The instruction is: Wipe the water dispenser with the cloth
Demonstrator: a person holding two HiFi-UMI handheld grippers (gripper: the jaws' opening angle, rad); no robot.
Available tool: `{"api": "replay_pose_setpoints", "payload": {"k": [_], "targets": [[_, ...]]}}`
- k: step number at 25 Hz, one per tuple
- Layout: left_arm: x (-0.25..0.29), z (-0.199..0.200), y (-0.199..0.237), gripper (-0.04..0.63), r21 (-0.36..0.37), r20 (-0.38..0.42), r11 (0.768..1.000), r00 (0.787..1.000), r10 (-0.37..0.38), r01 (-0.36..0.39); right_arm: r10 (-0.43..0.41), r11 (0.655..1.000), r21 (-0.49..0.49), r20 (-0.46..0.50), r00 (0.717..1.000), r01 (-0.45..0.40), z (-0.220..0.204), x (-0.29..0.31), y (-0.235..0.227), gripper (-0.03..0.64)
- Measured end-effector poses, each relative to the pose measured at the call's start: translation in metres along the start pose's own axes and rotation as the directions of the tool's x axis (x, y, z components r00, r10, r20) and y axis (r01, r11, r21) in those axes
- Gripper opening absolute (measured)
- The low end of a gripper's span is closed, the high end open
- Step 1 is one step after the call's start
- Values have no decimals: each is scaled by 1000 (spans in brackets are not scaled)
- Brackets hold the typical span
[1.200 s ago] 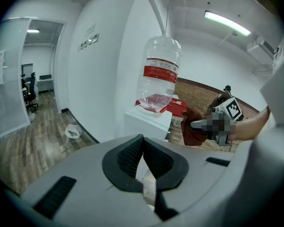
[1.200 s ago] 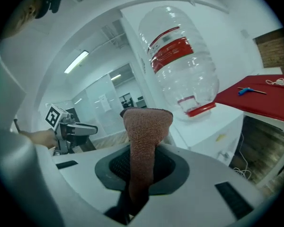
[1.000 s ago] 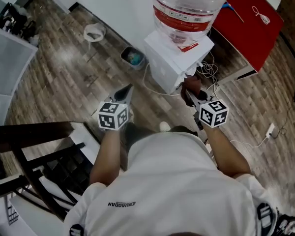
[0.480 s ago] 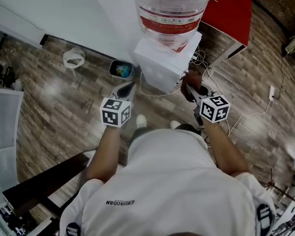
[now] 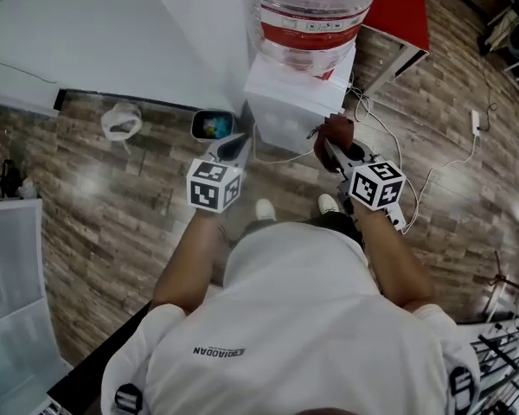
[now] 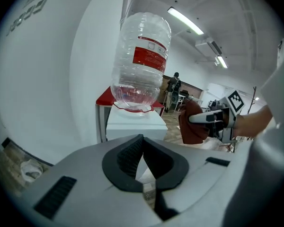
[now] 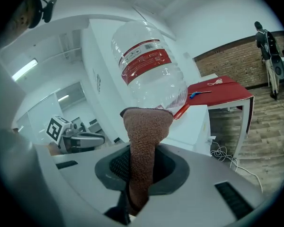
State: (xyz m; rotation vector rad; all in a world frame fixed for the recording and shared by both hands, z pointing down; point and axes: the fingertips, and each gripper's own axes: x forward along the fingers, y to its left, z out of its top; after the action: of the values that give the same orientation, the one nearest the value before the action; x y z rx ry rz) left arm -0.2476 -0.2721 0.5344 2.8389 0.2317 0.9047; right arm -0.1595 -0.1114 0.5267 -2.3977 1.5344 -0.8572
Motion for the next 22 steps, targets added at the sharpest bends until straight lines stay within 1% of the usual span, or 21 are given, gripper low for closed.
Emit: {"api": "replay_pose_setpoints", "payload": {"k": [2,6,9,14,18,22], "targets": [[-1,-1,6,-11,14,0,1000,1000,-19,19,-4,999,35,11,1000,4,-1,9,10,56],[-3,-6,20,-11,17,5,999,999,-44,44,13,995,101,26,1000,-15,4,41,30,57],[-4,-8,30,-11,10,7,999,999,-47,46,26,995,98,29,999,-29,16,76,41,55],[-19,-12,40,-11,-28,20,998,999,-50,50,37,996,76,-20,999,-35,24,144,50,56],[-30,-21,44,-11,-25,7,999,999,-43,44,32,995,98,-57,998,-27,27,198,49,56],[-45,-32,45,-11,-19,-10,999,999,-34,34,33,992,120,-79,996,-23,27,235,56,56]]}}
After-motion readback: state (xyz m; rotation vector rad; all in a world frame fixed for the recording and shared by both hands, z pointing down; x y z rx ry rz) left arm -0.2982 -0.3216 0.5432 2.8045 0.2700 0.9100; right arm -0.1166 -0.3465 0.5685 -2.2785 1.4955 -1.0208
